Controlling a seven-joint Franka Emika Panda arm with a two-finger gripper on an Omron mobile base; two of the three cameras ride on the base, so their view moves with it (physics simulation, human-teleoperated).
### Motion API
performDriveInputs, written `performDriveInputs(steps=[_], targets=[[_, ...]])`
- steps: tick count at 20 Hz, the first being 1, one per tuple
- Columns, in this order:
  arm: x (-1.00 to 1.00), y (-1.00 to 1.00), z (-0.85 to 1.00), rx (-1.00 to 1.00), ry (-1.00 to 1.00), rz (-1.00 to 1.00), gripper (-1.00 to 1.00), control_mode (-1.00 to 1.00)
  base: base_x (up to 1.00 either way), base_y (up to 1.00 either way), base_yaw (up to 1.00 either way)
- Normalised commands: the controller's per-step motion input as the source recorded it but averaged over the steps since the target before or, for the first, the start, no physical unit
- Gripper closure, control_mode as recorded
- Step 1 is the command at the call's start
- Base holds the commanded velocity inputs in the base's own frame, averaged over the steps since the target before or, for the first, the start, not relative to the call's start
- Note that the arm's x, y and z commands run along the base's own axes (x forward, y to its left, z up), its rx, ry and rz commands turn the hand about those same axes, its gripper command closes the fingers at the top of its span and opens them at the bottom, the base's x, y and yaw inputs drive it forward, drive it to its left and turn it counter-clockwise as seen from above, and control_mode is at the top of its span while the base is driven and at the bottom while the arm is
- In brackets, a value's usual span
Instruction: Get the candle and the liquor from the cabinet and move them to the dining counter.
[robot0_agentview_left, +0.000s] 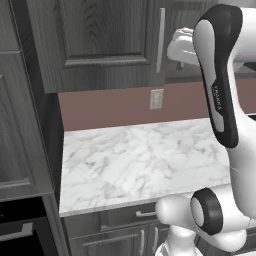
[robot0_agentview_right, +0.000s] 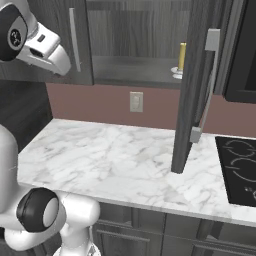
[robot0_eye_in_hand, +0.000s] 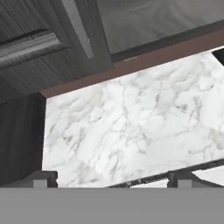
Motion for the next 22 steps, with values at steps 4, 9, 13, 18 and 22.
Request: performDriveInputs(steps=[4,9,13,18,22], targets=[[0.54,0.05,-0.11,-0.09,-0.05,0.1,-1.0,-1.0,0.0,0.0,0.0],[0.51,0.15,0.02,-0.09,-0.11,0.04,-1.0,-1.0,0.0,0.0,0.0],[0.47,0.11,0.1,-0.07,-0.12,0.0,-1.0,-1.0,0.0,0.0,0.0],[0.47,0.01,0.0,-0.05,-0.02,0.0,-1.0,-1.0,0.0,0.0,0.0],[0.46,-0.01,0.0,-0.05,0.0,0.0,-1.0,-1.0,0.0,0.0,0.0]])
